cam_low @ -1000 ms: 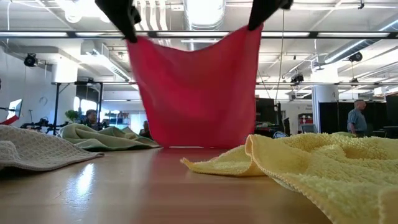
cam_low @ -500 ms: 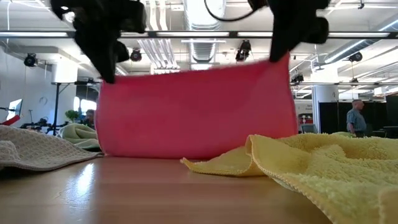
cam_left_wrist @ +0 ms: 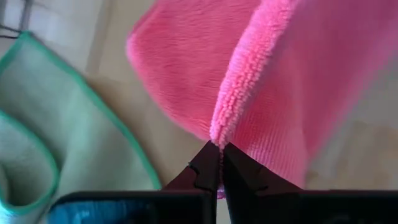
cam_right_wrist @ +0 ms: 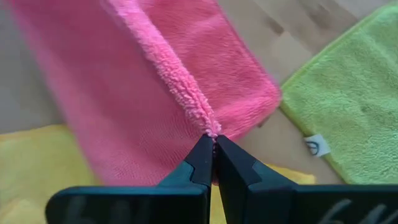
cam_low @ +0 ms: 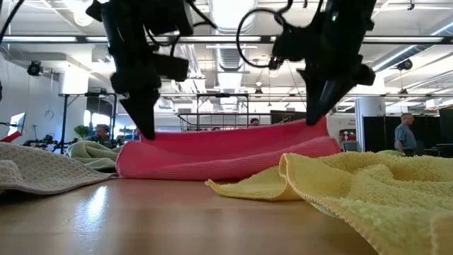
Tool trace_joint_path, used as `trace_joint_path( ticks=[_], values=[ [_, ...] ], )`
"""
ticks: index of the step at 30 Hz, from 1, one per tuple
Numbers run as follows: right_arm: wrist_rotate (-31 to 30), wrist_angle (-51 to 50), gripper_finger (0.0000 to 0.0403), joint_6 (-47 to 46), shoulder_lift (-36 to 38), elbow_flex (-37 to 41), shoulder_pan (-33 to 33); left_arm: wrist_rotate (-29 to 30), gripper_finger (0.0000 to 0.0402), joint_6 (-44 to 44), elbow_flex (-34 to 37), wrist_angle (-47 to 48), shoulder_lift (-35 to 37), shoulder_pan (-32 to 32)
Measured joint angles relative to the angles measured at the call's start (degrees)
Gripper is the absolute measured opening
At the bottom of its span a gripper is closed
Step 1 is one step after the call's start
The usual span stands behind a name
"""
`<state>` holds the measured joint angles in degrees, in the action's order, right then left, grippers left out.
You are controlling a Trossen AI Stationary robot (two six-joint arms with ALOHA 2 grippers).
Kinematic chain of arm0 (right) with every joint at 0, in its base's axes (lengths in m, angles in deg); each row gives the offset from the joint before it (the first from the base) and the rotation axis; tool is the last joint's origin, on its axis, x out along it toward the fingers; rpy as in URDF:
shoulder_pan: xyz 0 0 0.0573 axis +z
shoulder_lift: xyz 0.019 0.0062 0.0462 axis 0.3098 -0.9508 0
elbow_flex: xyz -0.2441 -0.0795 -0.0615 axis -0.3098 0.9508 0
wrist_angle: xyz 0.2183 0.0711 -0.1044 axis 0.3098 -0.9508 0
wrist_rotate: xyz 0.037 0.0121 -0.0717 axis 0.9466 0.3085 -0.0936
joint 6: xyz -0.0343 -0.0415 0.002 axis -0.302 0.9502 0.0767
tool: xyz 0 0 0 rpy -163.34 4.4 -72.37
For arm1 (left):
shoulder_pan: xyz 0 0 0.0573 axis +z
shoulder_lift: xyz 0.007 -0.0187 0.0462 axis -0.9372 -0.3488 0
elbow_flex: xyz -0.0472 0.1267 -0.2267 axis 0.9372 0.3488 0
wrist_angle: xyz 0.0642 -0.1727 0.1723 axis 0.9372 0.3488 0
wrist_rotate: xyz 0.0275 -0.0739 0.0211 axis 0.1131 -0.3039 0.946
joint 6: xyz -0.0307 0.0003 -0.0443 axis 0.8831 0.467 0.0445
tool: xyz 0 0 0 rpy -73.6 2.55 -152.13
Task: Fold microfiber towels
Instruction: Fold the pink microfiber cloth
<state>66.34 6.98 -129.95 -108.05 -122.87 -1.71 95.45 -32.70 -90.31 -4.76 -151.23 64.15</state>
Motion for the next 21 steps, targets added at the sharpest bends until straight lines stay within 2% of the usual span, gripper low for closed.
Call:
trace_joint_path(
  ticks=[11, 21],
  values=[
    [-1.3, -0.2, 0.0008, -0.6, -4.3, 0.6, -1.9, 4.9, 0.0, 0.0, 0.0, -2.6, -2.0, 3.5],
    [-1.9, -0.3, 0.0008, -1.5, -5.7, 0.7, -3.1, 4.8, 0.0, -2.0, 0.0, -4.0, -2.0, 6.6]
  ],
)
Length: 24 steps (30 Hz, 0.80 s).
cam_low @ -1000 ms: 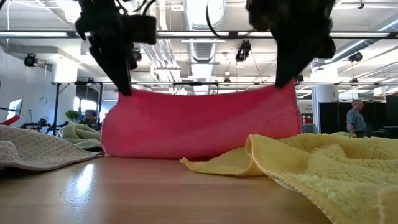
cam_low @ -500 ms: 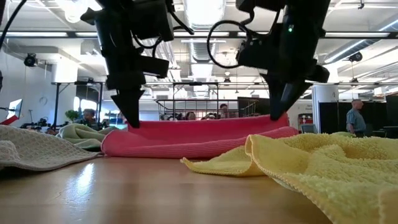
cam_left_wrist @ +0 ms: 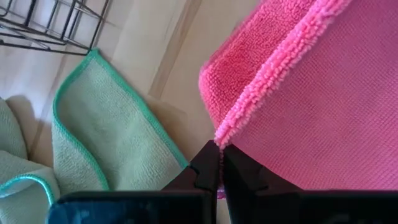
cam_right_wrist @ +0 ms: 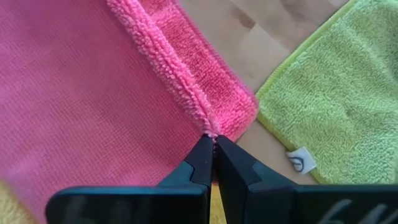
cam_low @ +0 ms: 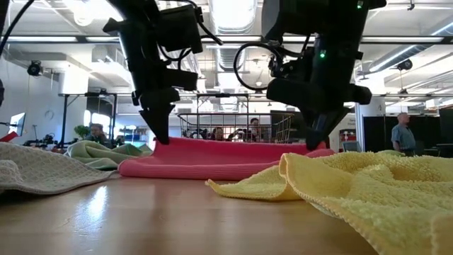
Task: Fold microfiber towels
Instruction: Fold the pink microfiber cloth
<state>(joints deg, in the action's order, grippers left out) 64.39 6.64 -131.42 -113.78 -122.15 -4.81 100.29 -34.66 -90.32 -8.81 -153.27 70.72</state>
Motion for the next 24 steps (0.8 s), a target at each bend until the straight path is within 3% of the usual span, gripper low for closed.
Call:
trace_joint_path(
  ticks=[8, 16, 24],
  values=[
    [0.1, -0.3, 0.0027, 1.1, 0.0, 0.0, -0.2, 0.0, 0.0007, -3.3, 0.0, -1.8, 0.0, 0.4],
    [-2.9, -3.5, 0.0102, 0.2, 0.4, -0.1, -1.4, 0.3, 0.0074, -4.2, -0.1, -1.1, 0.1, 1.5],
    [-3.0, -13.0, 0.0147, -1.0, 3.9, -2.8, -2.3, 0.3, 0.0124, -4.5, -5.2, 9.8, 2.4, 3.5]
  ],
)
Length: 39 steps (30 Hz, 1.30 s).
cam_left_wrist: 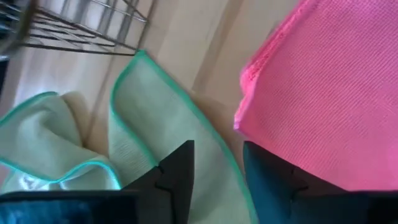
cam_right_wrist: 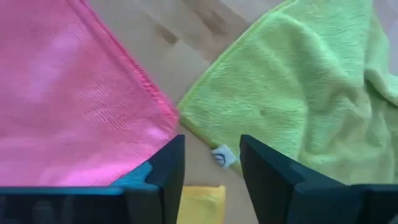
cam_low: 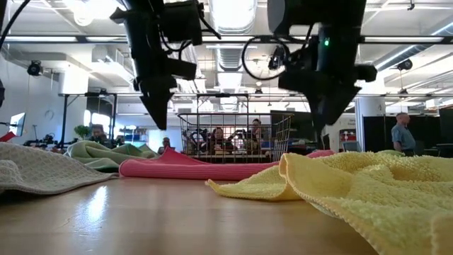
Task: Fold microfiber towels
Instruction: Fold the pink microfiber cloth
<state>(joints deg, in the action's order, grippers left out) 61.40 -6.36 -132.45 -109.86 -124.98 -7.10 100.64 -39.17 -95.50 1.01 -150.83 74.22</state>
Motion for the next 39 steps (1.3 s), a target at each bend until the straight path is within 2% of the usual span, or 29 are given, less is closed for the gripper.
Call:
trace_joint_path(
  ticks=[5, 11, 14, 22, 31, 39],
  values=[
    [0.5, 2.0, 0.0148, 1.5, 3.4, -0.2, 1.9, -5.8, 0.0125, 0.6, 1.7, -2.9, 2.9, -0.9],
    [6.3, 4.0, 0.0135, 2.8, 5.0, 0.0, 3.8, -14.3, 0.0125, 0.7, 10.6, -20.9, 3.3, -2.4],
    [6.7, 5.5, 0.0127, 1.9, 5.2, 0.0, 5.0, -16.9, 0.0125, 3.8, 14.7, -27.4, 3.3, -2.3],
    [6.7, 5.7, 0.0101, 1.5, 5.2, -0.6, 5.7, -16.9, 0.0113, 5.0, 19.1, -31.9, 2.1, -2.3],
    [6.7, 6.0, 0.0065, 1.5, 5.2, -0.6, 5.7, -15.4, 0.0006, 4.9, 19.8, -35.4, -0.3, -2.2],
    [6.7, 6.0, 0.0052, 1.5, 5.2, -0.8, 5.7, -9.6, 0.0003, 1.7, 19.3, -36.0, -3.5, -0.6]
  ],
)
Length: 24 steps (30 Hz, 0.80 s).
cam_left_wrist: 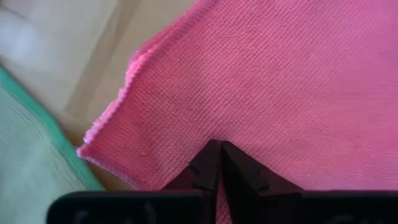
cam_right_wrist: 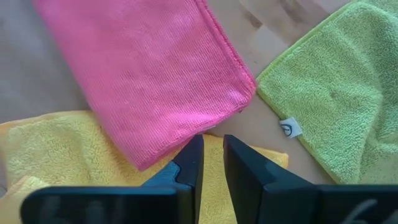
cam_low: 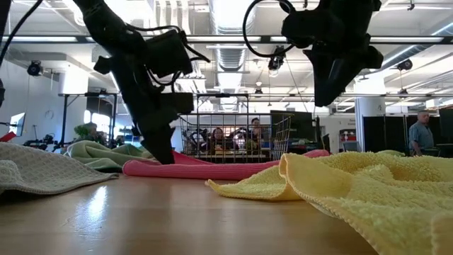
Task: Fold microfiber towels
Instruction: Fold the pink microfiber cloth
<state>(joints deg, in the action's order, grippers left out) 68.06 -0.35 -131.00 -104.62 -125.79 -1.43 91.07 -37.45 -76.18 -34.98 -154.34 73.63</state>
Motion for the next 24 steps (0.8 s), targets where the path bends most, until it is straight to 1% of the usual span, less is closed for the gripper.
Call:
trace_joint_path(
  ticks=[3, 8, 11, 15, 19, 21, 24],
  values=[
    [0.0, 0.1, 0.0052, 0.0, 0.0, -0.3, 0.0, 3.6, 0.0002, -3.2, -0.7, -0.9, -1.7, 1.1],
    [0.0, 0.0, 0.0052, -0.4, 0.0, -0.4, 0.0, 11.5, 0.0001, -9.1, -1.0, -1.9, -3.0, 3.0],
    [0.0, 0.0, 0.0052, -0.5, 0.0, -0.4, 0.0, 14.2, 0.0, -11.7, -1.2, -1.7, -2.9, 4.3],
    [0.0, 0.0, 0.0052, -0.6, 0.0, -0.4, 0.0, 14.3, 0.0, -12.2, -1.9, -0.8, -1.4, 5.7],
    [0.0, -0.2, 0.0052, -1.0, 0.0, -0.4, 0.0, 13.8, 0.0, -12.2, -2.8, 1.3, 1.2, 5.7],
    [0.0, -0.3, 0.0052, -1.0, 0.0, -0.4, 0.0, 11.2, 0.0, -12.2, -3.0, 1.7, 2.9, 5.6],
    [0.0, -0.6, 0.0052, -1.0, 0.0, -0.4, 0.0, 4.5, 0.0, -11.9, -3.2, 1.5, 5.5, 5.6]
  ],
)
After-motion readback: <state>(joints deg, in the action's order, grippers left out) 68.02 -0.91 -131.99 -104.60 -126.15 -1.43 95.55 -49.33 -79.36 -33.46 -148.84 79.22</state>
